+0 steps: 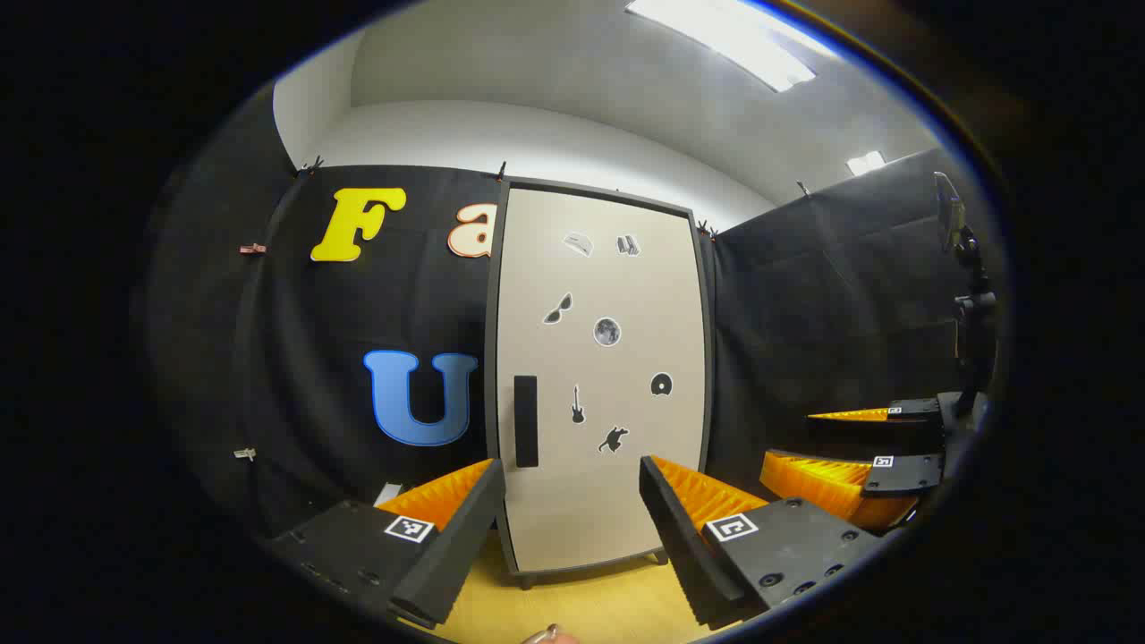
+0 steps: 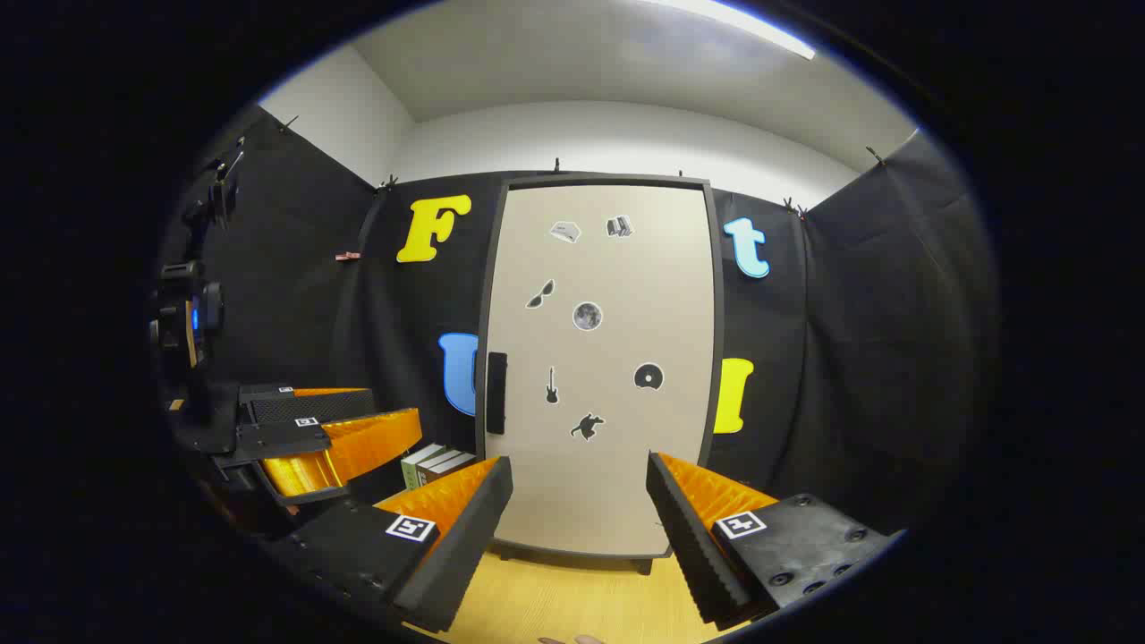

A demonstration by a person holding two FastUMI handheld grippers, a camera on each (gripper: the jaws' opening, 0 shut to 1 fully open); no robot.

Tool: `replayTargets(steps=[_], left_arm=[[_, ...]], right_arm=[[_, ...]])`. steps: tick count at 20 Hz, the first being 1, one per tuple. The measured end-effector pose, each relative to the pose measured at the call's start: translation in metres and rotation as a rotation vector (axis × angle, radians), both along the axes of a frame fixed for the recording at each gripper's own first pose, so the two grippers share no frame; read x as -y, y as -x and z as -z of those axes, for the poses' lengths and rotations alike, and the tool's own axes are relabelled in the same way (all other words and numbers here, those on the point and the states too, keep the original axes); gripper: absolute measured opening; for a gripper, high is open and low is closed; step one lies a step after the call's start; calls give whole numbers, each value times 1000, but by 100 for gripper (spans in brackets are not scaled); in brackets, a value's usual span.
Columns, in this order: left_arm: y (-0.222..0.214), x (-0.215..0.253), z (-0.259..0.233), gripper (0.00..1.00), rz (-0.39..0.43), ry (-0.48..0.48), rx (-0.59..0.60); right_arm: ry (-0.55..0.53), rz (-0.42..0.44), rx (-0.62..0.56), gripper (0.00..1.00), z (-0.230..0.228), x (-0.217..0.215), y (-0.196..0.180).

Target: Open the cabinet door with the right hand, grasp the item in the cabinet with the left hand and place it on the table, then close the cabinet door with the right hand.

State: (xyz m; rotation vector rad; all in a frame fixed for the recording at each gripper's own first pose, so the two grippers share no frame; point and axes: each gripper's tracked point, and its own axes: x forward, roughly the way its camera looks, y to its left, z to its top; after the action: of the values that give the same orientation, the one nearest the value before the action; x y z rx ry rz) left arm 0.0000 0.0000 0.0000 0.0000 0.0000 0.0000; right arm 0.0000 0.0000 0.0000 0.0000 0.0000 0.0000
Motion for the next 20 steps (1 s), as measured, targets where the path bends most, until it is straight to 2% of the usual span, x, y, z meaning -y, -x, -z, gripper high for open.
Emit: replayTargets(steps=[20], left_arm=[[7, -4, 2, 94, 24, -9, -30]], right_arm=[[0, -20, -5, 98, -4, -12, 4]])
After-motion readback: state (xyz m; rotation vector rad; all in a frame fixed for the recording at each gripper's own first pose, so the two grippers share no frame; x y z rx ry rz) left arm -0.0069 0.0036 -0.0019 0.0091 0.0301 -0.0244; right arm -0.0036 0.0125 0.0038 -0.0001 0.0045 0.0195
